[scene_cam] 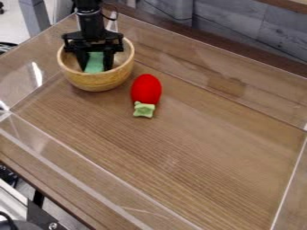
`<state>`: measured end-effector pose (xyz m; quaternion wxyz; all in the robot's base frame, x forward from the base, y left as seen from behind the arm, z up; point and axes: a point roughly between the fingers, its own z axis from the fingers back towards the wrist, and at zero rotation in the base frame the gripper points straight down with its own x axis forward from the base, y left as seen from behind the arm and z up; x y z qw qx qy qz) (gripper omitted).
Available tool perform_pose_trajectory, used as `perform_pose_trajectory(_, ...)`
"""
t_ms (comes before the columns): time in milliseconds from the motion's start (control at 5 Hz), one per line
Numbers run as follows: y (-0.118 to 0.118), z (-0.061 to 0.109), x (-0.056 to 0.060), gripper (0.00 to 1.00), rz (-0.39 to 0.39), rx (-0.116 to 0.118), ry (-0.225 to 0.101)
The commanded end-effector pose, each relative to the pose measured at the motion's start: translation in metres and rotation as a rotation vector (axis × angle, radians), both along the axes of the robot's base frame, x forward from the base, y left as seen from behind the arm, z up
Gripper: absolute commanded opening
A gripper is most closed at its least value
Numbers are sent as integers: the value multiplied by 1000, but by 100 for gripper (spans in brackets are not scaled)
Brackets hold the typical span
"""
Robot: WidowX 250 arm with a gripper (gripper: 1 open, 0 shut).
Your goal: Remove the green stick from the brown bowl and put it on the table
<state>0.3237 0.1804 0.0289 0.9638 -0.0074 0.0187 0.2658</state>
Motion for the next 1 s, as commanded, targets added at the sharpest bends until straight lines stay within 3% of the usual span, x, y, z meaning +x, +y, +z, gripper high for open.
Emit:
perform_pose_trajectory(0, 3, 18, 11, 0, 2, 17, -42)
perform_pose_trajectory(200, -2, 20, 15, 0, -4, 9, -40)
perform_pose_trajectory(600, -17, 12, 8, 0, -63, -5, -37)
perform_pose_trajectory(800, -15, 15, 7, 0, -30, -11, -35)
